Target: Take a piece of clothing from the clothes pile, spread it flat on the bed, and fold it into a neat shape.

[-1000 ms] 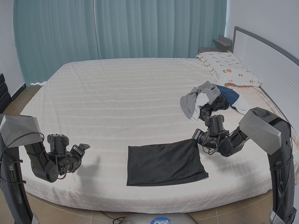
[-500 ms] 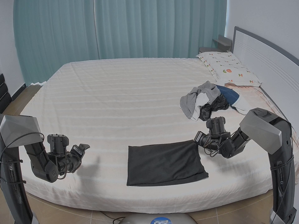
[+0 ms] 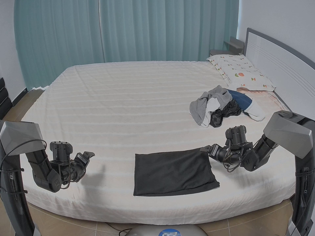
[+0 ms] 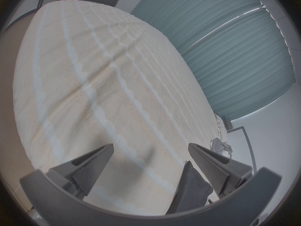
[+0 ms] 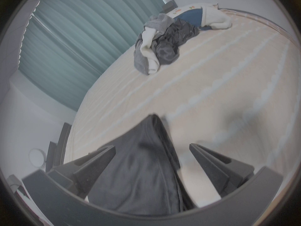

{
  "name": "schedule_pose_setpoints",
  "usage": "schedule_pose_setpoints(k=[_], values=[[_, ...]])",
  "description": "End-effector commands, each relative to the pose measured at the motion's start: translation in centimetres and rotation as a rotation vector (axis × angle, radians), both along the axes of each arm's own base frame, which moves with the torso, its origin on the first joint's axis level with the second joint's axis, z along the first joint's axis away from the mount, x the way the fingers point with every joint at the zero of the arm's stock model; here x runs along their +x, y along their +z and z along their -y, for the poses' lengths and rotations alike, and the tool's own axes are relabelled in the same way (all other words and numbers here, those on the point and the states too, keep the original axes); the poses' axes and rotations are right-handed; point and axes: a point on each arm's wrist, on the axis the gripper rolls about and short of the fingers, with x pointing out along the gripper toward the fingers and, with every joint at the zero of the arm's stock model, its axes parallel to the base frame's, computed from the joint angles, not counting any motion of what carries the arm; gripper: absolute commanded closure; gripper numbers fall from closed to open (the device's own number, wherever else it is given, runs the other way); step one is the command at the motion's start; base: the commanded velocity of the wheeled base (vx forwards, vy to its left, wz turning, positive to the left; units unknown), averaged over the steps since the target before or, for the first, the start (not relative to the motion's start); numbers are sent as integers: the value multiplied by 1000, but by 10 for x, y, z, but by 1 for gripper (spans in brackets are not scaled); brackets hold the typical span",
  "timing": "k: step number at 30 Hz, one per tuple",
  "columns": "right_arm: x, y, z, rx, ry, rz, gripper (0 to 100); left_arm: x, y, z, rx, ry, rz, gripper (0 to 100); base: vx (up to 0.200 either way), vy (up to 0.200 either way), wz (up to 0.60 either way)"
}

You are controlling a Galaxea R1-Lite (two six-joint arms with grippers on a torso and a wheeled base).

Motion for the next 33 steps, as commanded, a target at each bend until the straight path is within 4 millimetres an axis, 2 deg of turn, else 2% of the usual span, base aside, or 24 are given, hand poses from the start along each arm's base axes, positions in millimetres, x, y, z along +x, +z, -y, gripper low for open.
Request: schedule_pose_setpoints(k=[1, 5, 15, 24, 25, 33], values=[[-38, 9, 6, -8, 94, -10, 0, 0, 0, 0, 1, 0, -2, 0, 0, 0, 0], [-50, 1, 3, -16, 122, -24, 0, 0, 0, 0, 1, 0, -2, 0, 0, 0, 0], [-52, -15, -16, -25, 172, -37, 0, 0, 0, 0, 1, 0, -2, 0, 0, 0, 0], [-53, -18, -11, -36, 157, -54, 0, 0, 0, 0, 0, 0, 0, 0, 0, 0, 0], [-53, -18, -11, -36, 157, -54, 100, 0, 0, 0, 0, 0, 0, 0, 0, 0, 0], [-56, -18, -8, -63, 143, -58, 100, 0, 0, 0, 0, 0, 0, 0, 0, 0, 0]])
